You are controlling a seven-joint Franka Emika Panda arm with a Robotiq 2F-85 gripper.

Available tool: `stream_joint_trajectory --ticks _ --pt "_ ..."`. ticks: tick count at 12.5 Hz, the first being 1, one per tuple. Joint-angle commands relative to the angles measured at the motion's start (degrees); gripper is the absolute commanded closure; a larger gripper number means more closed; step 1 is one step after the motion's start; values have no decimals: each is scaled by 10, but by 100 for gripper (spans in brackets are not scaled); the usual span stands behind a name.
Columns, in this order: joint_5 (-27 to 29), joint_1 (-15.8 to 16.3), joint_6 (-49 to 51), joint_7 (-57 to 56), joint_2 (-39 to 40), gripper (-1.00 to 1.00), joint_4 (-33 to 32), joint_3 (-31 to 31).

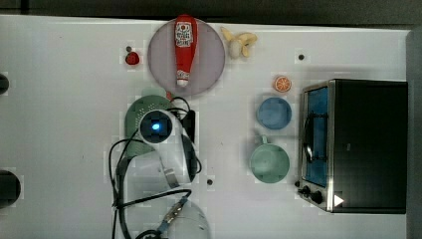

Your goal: Drag strainer left to right.

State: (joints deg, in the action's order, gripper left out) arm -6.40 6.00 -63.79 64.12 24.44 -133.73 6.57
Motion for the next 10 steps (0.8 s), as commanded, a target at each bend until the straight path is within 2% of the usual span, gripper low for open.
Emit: stream_joint_trajectory --ticks 1,10 --pt "13 -25 8 -85 -20 -100 -11 -28" --pt "13 -47 4 -200 -29 -100 -21 -124"
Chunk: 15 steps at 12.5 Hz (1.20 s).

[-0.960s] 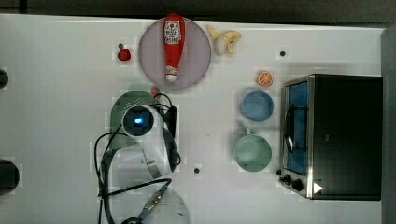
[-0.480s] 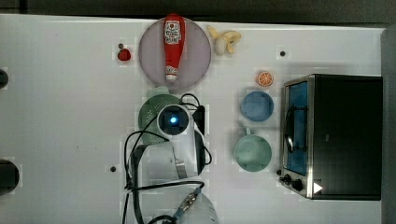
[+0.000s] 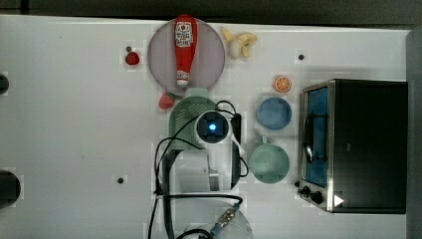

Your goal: Drag strainer left to right.

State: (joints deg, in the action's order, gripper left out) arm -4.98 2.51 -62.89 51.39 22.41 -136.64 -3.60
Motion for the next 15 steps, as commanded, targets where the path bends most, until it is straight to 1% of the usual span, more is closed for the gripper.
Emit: stream_joint_trajectory --ticks 1,4,6,7,10,12,14,15 --pt "-2 -13 -9 -85 -9 -100 8 -33" --pt "-2 -15 -12 -108 -9 -100 8 -54" --pt "-2 -16 -13 -131 -13 -100 10 -50" --pt "-2 -16 -8 -168 -20 -100 10 -47" --pt "-1 -16 13 -352 -69 -100 11 -31" --pt "1 -16 57 -441 -122 -100 20 -26" --pt "1 -16 137 -464 -181 -100 42 -21" --pt "1 -15 194 -465 -210 -100 59 -15"
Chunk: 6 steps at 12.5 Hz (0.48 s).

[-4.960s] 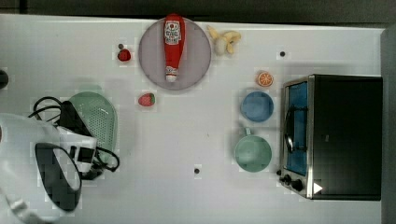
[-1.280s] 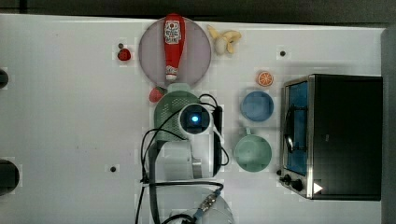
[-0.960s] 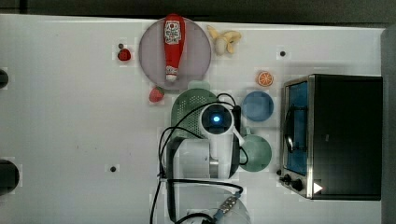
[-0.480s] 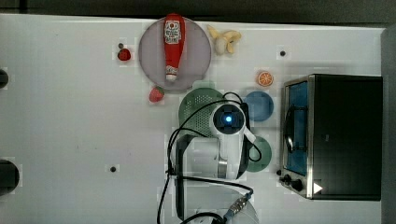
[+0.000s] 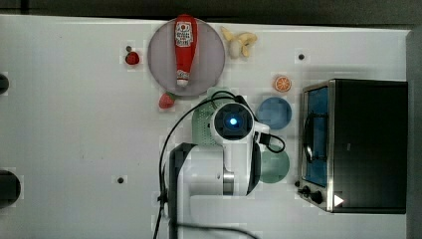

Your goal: Drag strainer left to right.

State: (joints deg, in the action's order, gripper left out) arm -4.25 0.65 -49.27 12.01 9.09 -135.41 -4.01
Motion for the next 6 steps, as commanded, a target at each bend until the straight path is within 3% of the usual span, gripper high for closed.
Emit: stream_joint_trajectory --ticks 1,6 --pt "-6 3 116 -71 -103 -100 68 -4" --pt "12 5 388 -75 -204 -100 191 5"
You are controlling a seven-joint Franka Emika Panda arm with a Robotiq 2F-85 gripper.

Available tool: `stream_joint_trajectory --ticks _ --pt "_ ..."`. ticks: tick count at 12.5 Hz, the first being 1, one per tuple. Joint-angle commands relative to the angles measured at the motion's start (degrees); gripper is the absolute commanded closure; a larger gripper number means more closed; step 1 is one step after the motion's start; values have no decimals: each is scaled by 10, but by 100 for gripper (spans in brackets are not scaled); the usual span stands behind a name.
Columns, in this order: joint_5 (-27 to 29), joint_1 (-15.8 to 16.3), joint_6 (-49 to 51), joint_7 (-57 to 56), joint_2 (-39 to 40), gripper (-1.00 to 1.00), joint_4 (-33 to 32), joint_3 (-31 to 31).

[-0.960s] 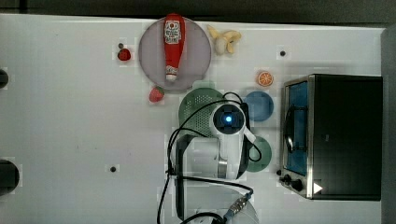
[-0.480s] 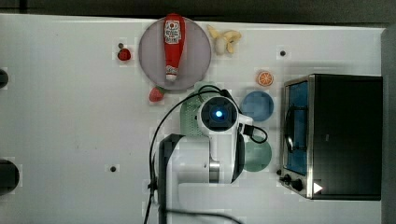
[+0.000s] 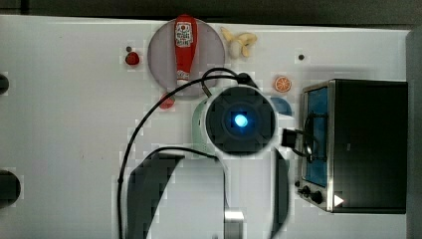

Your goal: Drag strainer left to right.

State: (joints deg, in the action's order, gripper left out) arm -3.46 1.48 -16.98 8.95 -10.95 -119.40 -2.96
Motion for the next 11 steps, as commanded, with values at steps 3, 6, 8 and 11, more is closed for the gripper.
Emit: stream_joint_trajectory --ticks 3,6,8,11 --pt "21 -3 123 -69 -51 -100 57 -4" --pt "21 -3 138 -95 -76 -100 55 -6" --pt "21 -3 146 -95 -76 -100 55 -7" --pt "21 -3 146 -95 -75 -100 54 -6"
